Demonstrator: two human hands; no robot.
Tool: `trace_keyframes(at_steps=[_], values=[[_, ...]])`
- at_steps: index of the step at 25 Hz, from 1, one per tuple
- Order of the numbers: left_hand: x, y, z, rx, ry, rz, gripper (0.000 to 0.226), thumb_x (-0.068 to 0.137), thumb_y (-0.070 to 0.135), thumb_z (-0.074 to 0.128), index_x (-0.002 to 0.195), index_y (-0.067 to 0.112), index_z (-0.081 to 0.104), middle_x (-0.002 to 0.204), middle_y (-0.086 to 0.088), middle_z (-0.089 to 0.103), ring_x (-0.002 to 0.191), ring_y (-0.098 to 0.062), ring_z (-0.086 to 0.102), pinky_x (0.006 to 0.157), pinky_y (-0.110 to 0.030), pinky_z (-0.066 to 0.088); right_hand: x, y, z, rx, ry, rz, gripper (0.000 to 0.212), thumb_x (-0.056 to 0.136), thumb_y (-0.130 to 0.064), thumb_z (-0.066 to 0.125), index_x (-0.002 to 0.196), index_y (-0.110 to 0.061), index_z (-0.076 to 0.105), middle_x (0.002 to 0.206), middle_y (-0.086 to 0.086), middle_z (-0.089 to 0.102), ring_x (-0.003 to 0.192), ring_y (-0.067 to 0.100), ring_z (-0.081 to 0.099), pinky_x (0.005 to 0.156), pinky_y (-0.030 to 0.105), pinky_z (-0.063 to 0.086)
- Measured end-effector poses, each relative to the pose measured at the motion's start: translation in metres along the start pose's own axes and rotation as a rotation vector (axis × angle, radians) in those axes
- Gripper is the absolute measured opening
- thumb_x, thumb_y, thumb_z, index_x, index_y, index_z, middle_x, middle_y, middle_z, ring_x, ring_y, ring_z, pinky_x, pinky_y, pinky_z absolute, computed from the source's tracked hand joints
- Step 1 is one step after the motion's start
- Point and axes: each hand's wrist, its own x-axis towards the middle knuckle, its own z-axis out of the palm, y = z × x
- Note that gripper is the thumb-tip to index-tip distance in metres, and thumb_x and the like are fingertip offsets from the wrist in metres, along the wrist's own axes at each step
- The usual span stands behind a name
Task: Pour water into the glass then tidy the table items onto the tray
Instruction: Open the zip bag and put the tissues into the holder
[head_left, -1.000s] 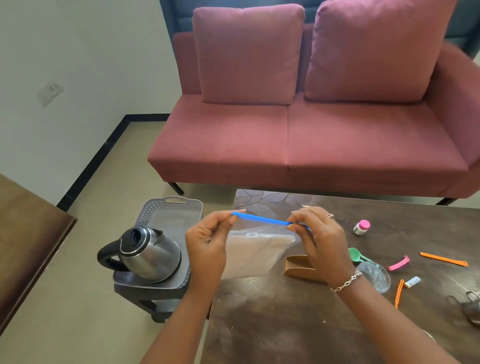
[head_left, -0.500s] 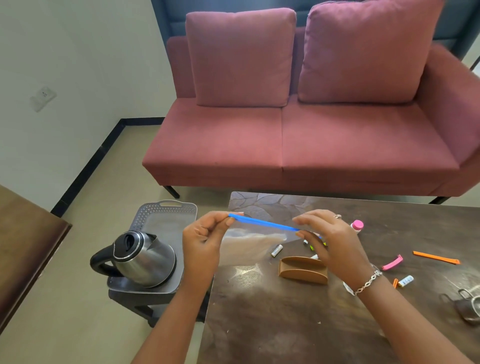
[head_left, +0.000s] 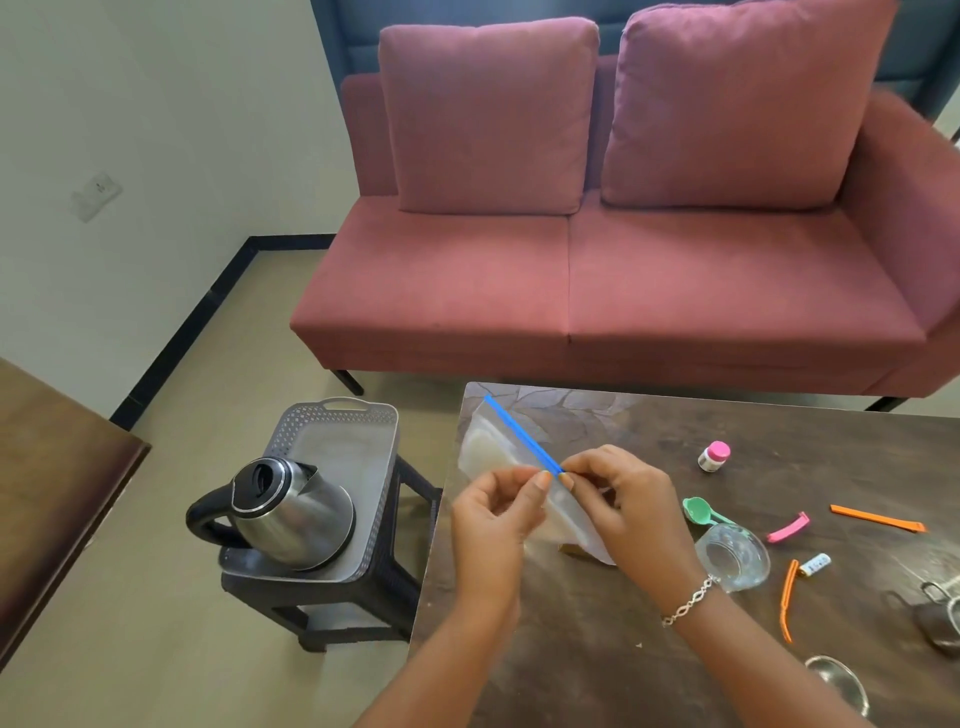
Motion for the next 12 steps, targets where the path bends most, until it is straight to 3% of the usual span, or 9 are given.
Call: trace_keyframes(at_steps=[5,12], values=[[-0.0011,-0.0007,0.0050,-0.157,-0.001,-0.143,0.007,0.080,-0.001,0.064,0.076,0.004,0.061,0.058,-0.004,0.066,0.058,-0.011,0.064,0.067,-0.028,0.057,-0.0121,-0.0049,0.0024,0.170,-0.081,0.077,0.008,0.079,-0.013,0.068,0.080,-0.020,0.072,0.074,-0.008,0.065,0.077,0.010,0.060,0.064,0.020,0.049],[-0.0041,-0.0013,0.0070,-0.216,0.007,-0.201,0.009,0.082,0.000,0.062,0.073,0.002,0.064,0.070,-0.010,0.070,0.066,-0.019,0.070,0.063,-0.028,0.059,-0.0109,-0.0049,-0.0064,0.390,-0.130,0.226,0.016,0.075,-0.010,0.073,0.078,-0.025,0.072,0.079,-0.004,0.070,0.071,0.010,0.066,0.068,0.021,0.054]])
